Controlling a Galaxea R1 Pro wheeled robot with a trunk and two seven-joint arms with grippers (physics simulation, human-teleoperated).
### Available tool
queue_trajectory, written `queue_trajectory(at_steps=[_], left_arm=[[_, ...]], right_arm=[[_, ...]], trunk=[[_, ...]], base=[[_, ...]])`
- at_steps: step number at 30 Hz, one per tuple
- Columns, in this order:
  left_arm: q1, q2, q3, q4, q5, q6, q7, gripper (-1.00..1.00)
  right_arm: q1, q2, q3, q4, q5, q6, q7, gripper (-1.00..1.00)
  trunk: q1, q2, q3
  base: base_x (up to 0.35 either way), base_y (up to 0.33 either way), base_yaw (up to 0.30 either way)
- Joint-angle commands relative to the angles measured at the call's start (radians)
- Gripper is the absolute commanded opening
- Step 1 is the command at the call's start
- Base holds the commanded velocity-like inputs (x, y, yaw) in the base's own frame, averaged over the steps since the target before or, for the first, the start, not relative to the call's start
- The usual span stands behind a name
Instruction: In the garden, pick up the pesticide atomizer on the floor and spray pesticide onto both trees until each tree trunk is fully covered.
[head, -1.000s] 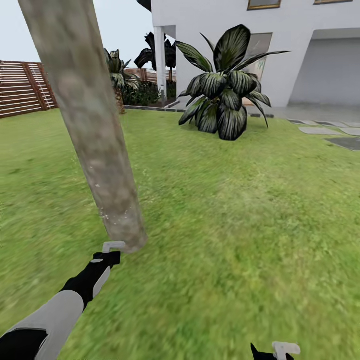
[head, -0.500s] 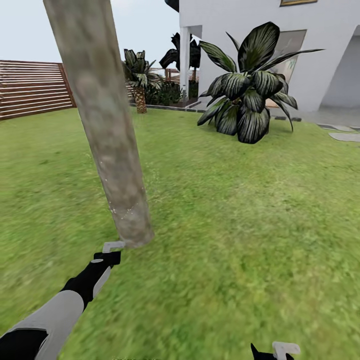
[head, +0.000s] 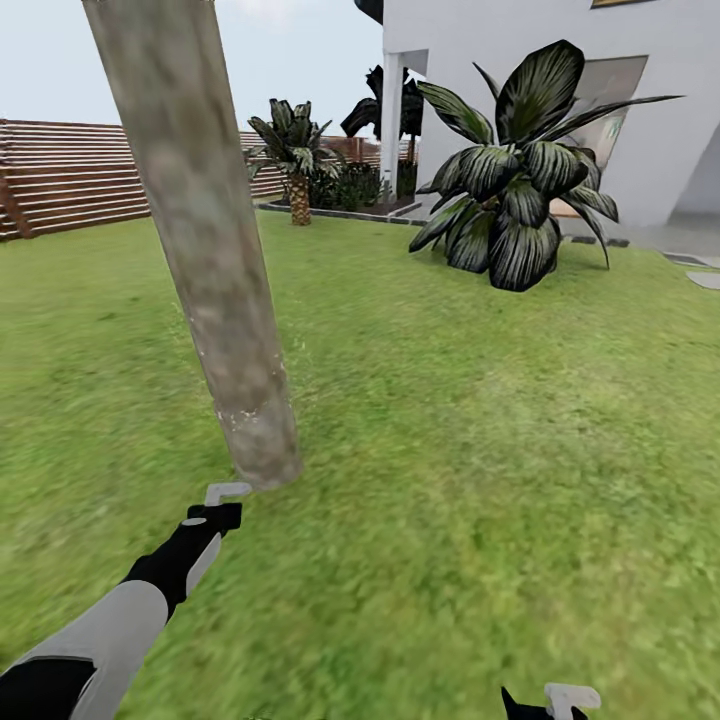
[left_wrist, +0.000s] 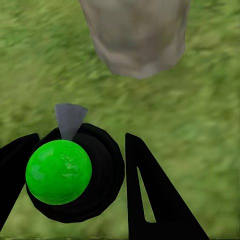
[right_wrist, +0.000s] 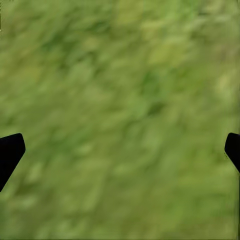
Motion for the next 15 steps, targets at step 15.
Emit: queue_trajectory(at_steps=[15], left_arm=[[-0.008, -0.031, -0.005, -0.09, -0.006, 0.093, -0.002, -1.0]], right_arm=[[0.0, -0.001, -0.001, -0.001, 0.0, -0.001, 0.0, 1.0]], trunk=[[0.0, 0.0, 0.0]], base=[[0.007, -0.071, 0.163]])
